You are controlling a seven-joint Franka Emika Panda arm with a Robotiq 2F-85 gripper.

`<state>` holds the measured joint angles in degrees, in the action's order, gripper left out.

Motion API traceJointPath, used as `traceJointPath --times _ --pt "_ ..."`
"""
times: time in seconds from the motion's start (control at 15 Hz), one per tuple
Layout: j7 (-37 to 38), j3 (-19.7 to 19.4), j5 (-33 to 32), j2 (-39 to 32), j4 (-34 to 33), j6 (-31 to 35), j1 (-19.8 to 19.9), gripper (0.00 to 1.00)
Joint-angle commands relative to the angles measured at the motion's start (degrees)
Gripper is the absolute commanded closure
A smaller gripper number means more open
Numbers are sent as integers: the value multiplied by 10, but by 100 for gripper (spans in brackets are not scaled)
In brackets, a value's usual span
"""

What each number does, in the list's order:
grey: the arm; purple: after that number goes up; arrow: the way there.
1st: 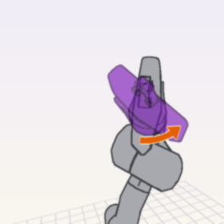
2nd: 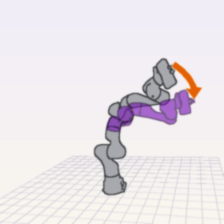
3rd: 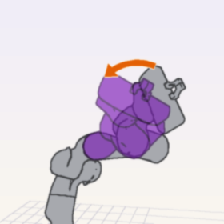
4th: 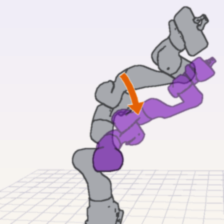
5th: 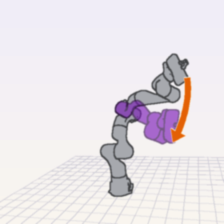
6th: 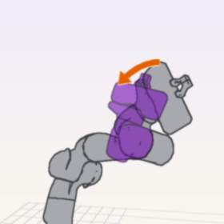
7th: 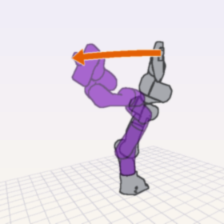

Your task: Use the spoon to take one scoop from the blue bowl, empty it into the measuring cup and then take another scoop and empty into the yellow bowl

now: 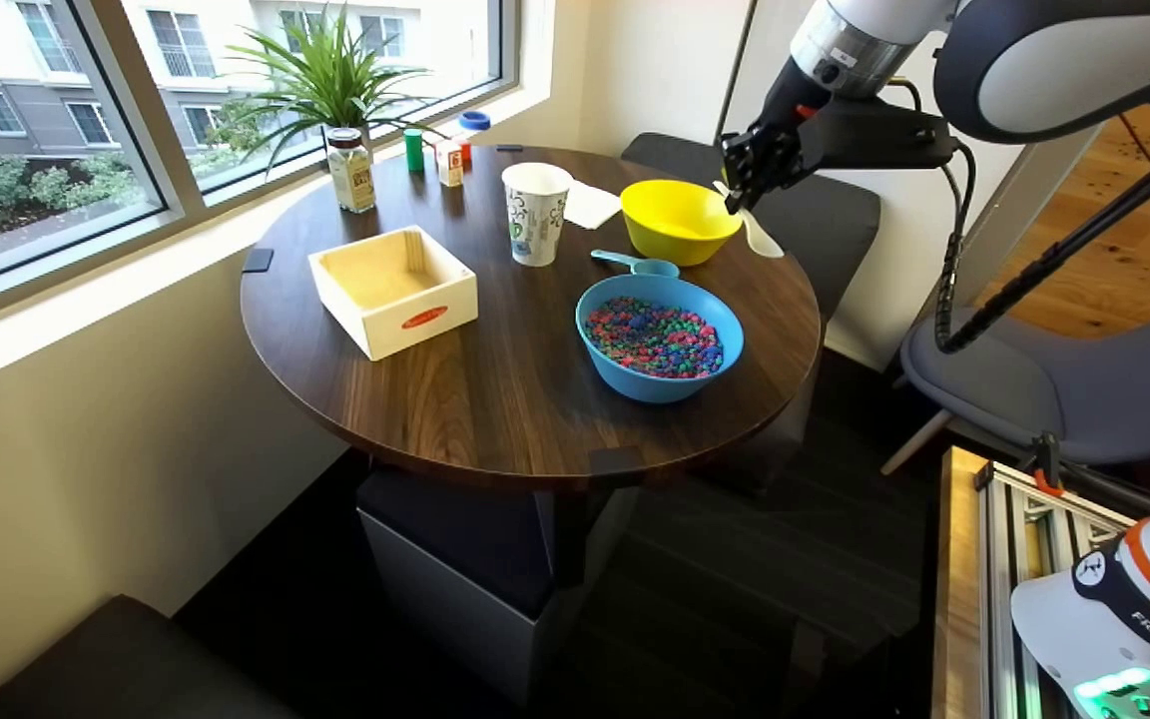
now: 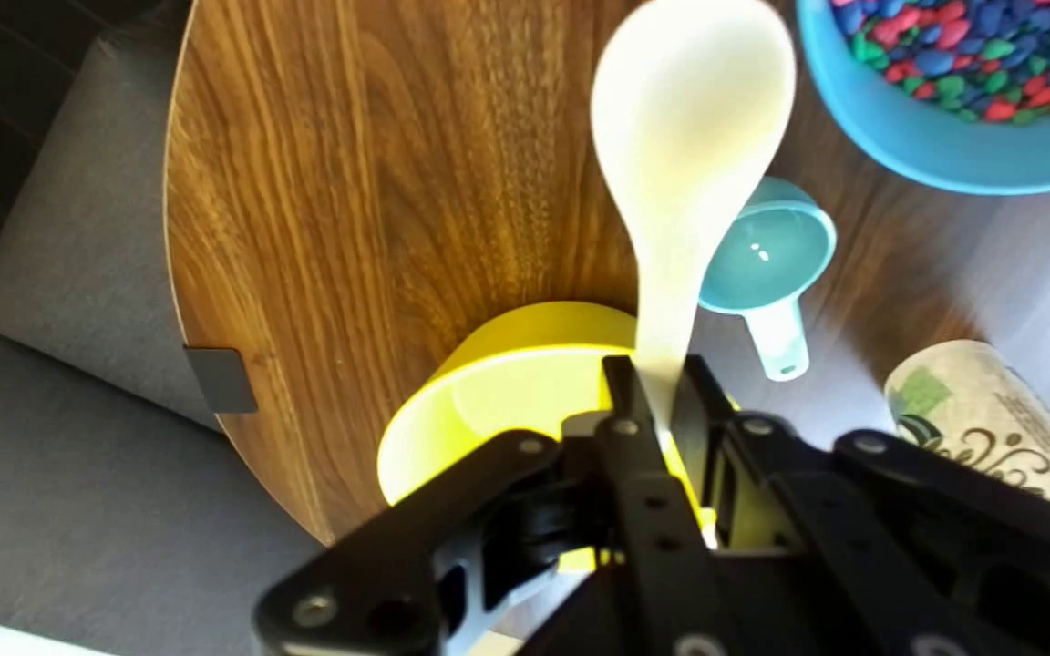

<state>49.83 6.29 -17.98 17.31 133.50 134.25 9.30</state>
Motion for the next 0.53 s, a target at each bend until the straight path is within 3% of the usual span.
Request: traceJointPath --times 0.0,0.2,0.27,0.47 --pt "4 -3 -2 -1 -3 -2 -8 87" --pt "5 -2 -4 -2 -3 -2 -8 87" --pt "5 -2 -4 -2 -4 -2 -8 97" --pt "20 16 -63 -2 -1 25 -4 97"
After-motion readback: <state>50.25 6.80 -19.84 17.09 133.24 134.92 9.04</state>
